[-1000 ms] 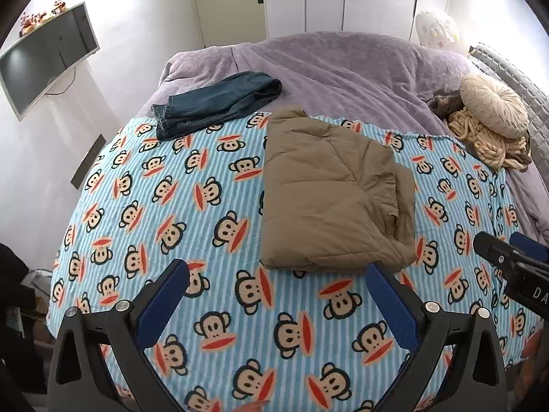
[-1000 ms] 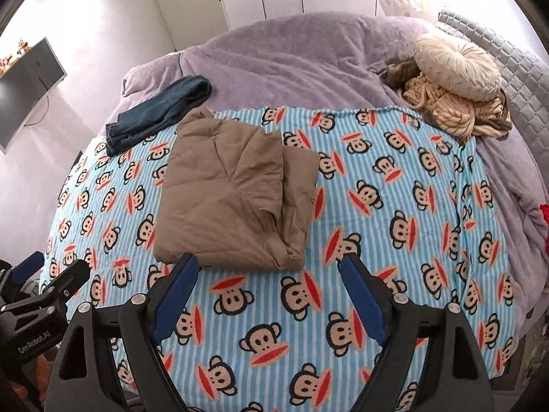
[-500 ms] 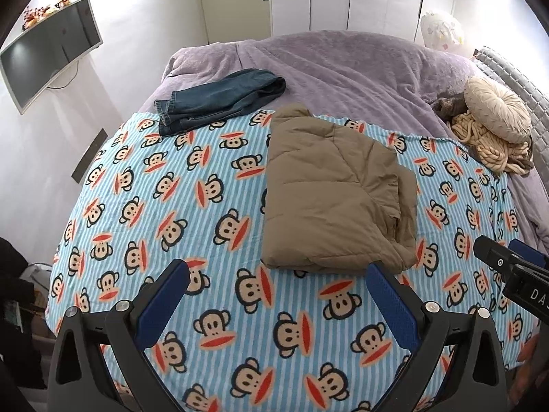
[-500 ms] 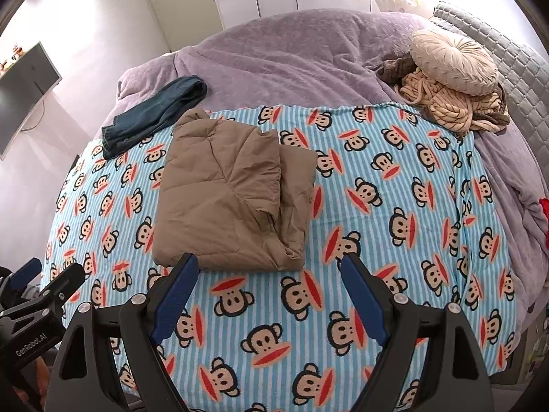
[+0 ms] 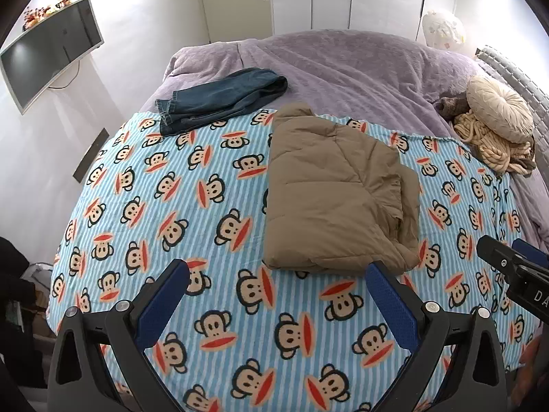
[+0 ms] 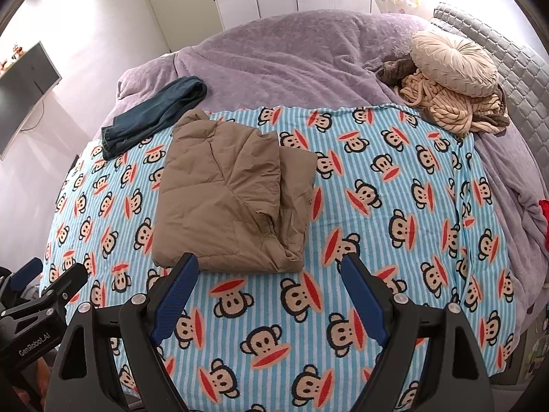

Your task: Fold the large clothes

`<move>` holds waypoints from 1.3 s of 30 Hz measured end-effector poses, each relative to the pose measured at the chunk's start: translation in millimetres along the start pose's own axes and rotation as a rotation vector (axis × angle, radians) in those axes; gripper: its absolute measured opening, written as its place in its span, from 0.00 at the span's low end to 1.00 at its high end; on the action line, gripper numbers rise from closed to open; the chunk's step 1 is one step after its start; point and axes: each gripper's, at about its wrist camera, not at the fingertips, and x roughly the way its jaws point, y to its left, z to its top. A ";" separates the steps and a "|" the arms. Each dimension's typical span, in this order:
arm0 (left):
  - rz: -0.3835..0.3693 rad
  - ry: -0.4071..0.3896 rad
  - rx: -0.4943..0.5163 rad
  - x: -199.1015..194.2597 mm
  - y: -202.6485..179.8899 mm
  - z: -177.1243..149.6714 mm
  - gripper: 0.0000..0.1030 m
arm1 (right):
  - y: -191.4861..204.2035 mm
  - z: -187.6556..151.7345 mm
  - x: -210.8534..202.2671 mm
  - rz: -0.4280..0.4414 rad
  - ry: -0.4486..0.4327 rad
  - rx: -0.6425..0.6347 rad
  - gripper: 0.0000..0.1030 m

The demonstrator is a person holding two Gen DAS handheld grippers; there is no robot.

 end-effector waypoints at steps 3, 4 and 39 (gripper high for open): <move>0.002 0.000 -0.003 0.6 1.0 0.4 1.00 | 0.8 1.6 0.3 0.002 -0.003 0.003 0.85; 0.002 0.000 -0.003 0.6 1.3 0.1 1.00 | 0.6 1.6 0.4 0.001 -0.003 0.002 0.85; 0.009 0.006 -0.006 4.2 3.2 -1.7 1.00 | 2.1 5.3 2.3 0.007 -0.001 0.000 0.85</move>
